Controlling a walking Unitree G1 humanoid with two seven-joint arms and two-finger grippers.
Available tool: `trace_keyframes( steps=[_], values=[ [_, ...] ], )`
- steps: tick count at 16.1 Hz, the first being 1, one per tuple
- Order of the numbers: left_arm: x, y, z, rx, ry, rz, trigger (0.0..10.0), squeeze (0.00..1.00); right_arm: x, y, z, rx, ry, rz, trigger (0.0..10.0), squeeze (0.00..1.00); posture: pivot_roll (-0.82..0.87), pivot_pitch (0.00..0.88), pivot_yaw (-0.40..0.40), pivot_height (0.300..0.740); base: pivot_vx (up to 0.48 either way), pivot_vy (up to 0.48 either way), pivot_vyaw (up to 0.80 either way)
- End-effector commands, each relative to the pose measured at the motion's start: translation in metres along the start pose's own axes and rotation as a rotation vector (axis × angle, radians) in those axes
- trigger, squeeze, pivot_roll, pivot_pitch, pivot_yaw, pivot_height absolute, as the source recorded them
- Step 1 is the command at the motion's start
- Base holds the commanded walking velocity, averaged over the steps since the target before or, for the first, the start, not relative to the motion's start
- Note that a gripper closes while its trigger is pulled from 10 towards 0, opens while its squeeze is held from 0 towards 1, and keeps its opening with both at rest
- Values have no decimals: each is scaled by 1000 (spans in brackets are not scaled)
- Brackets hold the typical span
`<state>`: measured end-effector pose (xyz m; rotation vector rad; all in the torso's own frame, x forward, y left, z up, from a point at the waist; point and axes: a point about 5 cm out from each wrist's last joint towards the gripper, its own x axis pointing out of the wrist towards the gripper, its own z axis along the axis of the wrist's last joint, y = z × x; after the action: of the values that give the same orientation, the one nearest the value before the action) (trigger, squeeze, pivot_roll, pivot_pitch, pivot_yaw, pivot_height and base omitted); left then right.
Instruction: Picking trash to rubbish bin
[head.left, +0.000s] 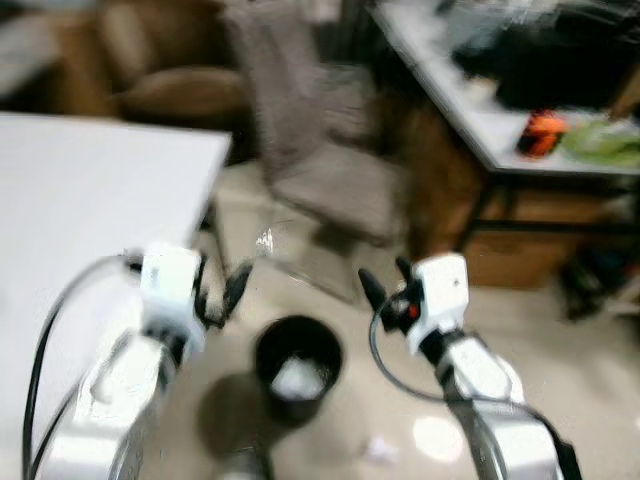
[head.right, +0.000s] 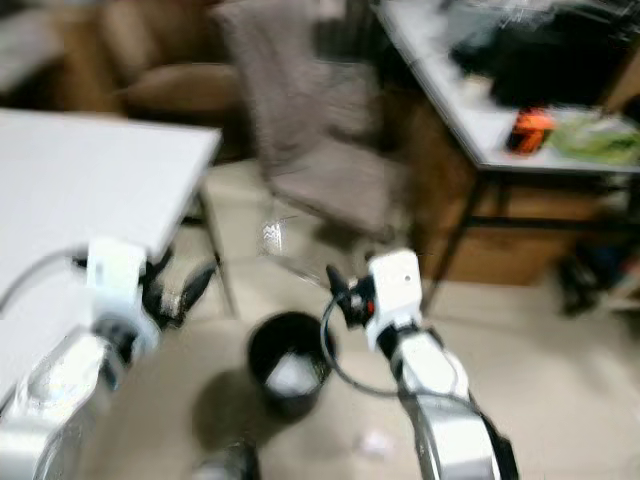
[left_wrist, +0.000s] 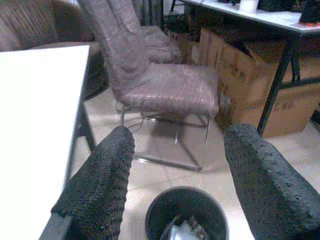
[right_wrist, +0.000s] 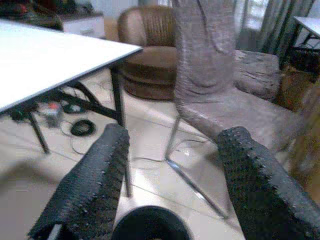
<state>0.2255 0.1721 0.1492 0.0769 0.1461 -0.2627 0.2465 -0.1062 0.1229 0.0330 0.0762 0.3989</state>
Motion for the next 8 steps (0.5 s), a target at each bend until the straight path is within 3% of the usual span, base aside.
trace_keyframes(
  steps=[1, 6, 8],
  values=[
    [2, 0, 11, 17, -36, 1, 10000, 0, 0, -3, 3, 17, -10, -15, 10000, 0, 34, 0, -47, 740, -319, 0, 0],
    [-2, 3, 10, 28, -26, 17, 10000, 0, 4, 6, 5, 5, -11, 60, 10000, 0, 53, 0, -61, 740, -318, 0, 0],
    [-2, 5, 13, 26, -38, 31, 10000, 0, 6, 8, 6, -30, -19, 79, 10000, 0, 56, 0, -66, 740, -304, 0, 800]
  ],
)
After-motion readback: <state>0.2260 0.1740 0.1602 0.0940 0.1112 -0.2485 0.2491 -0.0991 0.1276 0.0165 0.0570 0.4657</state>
